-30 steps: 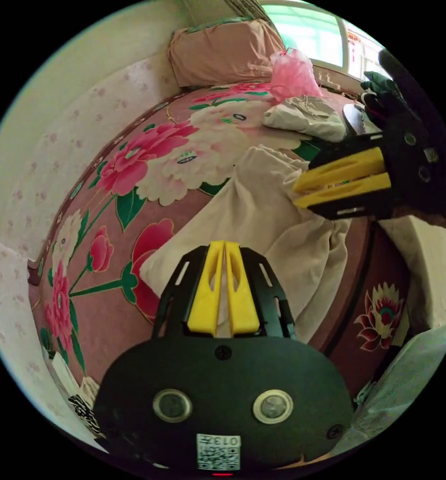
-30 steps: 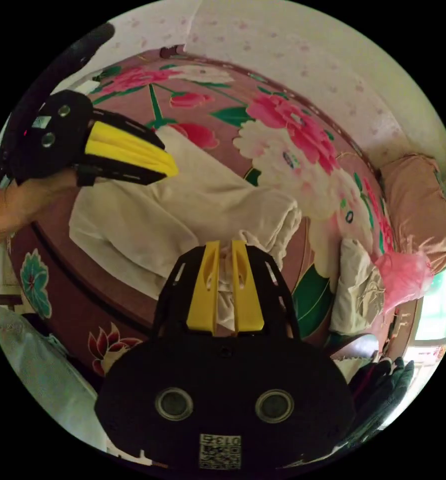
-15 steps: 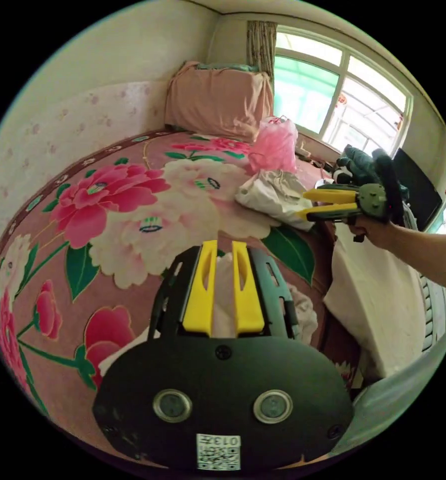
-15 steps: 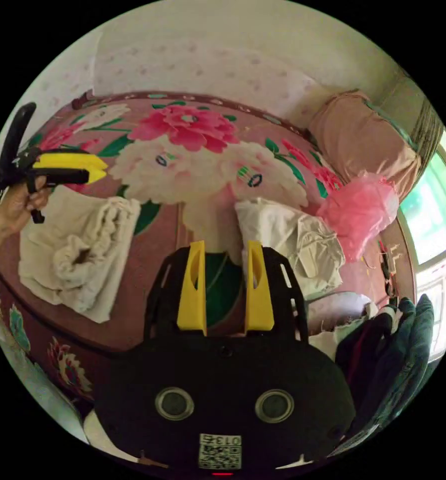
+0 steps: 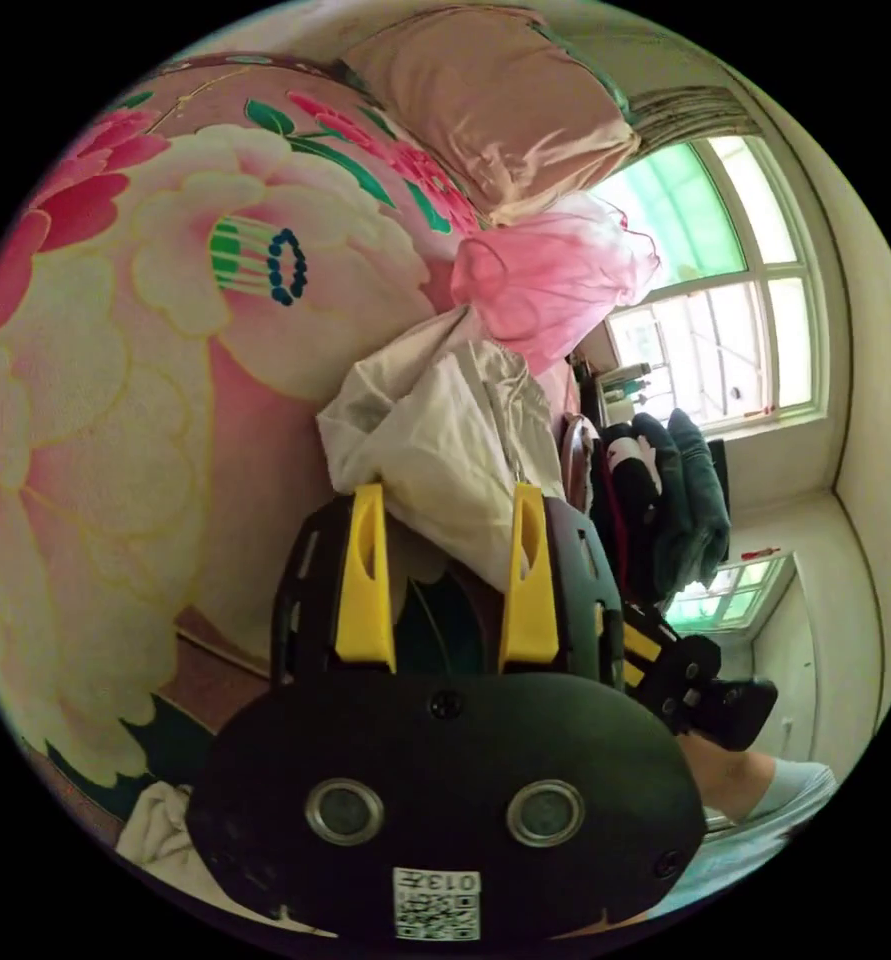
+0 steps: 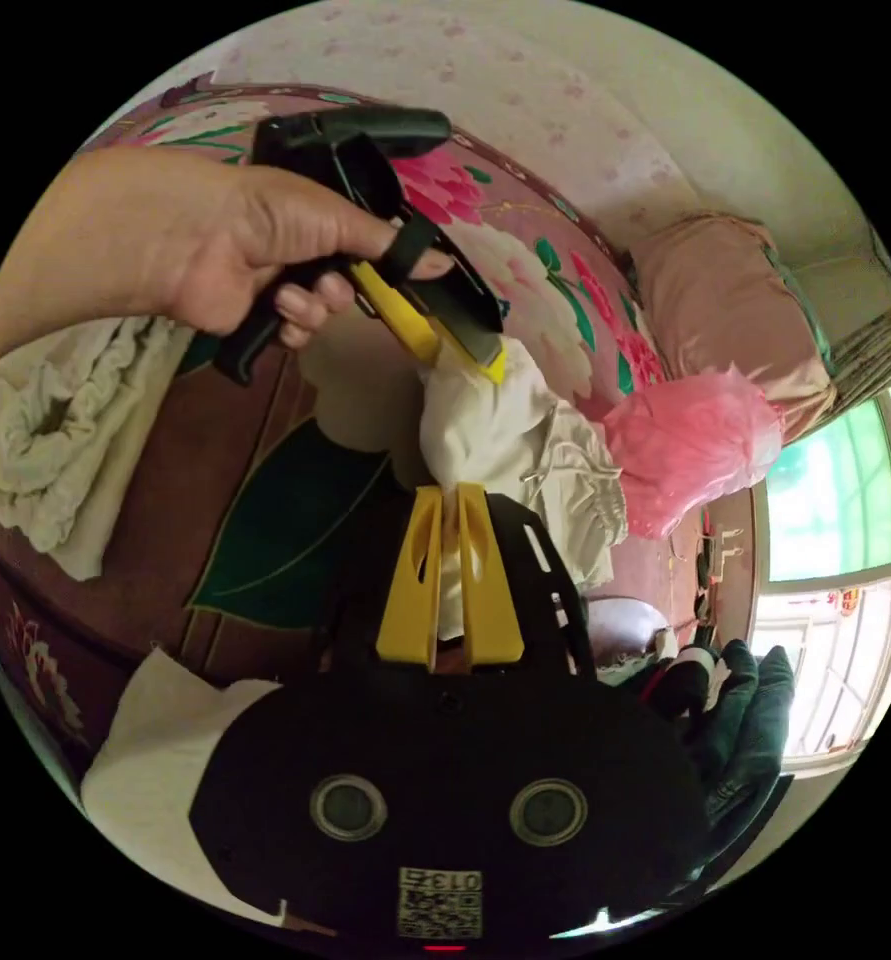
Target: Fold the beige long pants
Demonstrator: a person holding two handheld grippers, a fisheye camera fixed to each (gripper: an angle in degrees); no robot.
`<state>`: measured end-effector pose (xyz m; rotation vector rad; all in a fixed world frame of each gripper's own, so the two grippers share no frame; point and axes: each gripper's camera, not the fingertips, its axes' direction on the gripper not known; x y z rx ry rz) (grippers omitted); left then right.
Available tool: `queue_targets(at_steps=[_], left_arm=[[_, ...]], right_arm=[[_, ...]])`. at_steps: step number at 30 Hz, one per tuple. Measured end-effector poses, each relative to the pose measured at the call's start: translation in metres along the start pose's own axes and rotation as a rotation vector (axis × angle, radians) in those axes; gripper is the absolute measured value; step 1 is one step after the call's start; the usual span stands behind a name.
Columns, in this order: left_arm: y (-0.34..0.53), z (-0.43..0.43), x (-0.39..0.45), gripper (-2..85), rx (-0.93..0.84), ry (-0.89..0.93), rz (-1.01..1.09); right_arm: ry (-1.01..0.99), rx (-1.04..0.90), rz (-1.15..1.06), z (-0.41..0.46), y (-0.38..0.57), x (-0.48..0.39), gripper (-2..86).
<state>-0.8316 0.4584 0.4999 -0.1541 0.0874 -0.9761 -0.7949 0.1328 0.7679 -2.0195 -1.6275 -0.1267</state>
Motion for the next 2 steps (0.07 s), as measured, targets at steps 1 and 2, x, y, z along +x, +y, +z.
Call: queue_targets(at_steps=[1, 2], left_arm=[[0.0, -0.006, -0.001, 7.6, 0.005, 0.038, -0.013], [0.0, -0.009, 0.0, 6.5, 0.003, 0.056, -0.014]], right_arm=[[0.006, 0.053, -0.029, -0.019, 0.011, -0.008, 2.3], [0.001, 0.09, -0.046, -0.037, 0.021, -0.014, 2.3]])
